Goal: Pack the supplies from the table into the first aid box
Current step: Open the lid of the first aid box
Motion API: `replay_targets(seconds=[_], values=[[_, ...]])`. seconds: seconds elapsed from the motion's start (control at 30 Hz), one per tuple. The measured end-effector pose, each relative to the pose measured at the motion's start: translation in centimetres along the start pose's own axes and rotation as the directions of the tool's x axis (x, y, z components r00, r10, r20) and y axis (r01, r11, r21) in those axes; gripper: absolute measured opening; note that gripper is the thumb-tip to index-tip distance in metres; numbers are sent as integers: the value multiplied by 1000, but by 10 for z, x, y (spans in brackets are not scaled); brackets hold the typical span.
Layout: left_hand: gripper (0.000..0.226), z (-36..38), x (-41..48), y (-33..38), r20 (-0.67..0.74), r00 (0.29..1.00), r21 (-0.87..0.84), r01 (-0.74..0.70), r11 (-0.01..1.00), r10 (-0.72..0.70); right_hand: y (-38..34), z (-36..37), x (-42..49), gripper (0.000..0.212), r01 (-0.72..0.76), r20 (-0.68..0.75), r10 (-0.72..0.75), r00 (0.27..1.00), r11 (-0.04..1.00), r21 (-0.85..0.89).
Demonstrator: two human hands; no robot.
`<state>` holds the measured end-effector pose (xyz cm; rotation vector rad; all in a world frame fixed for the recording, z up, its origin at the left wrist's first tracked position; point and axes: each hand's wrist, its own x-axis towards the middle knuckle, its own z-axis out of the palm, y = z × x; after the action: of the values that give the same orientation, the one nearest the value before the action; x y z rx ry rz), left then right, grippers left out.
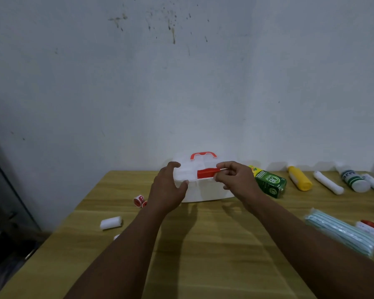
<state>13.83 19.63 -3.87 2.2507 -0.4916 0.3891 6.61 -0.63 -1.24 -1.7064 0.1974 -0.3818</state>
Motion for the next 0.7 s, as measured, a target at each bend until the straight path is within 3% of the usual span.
replay_targets(seconds=[0.07,0.17,0.3,0.4,0.5,0.7], values=[[50,-3,4,2,-3,1000,8,7,1000,-7,-3,-5,7,24,39,28,-37,999,996,-83],[46,-4,6,3,-2,1000,11,8,1000,-8,-2,-6,22,23,103,-75,-138,988,929,-354],[41,-4,8,2,-1,1000,-8,9,1000,-9,2,-4,34,69,25,-178,-195,965,740,-672],[42,-5,6,3,-12,1000,-31,17,999,-18,8,-6,37,93,-21,-149,-92,985,783,-622],[40,-5,4,4,-49,999,-36,3,999,-4,12,-9,35,86,21,-126,-111,986,826,-563],[41,-16,-4,6,-143,989,6,-26,1000,27,4,-17,10,88,59,-142,-189,972,776,-628]])
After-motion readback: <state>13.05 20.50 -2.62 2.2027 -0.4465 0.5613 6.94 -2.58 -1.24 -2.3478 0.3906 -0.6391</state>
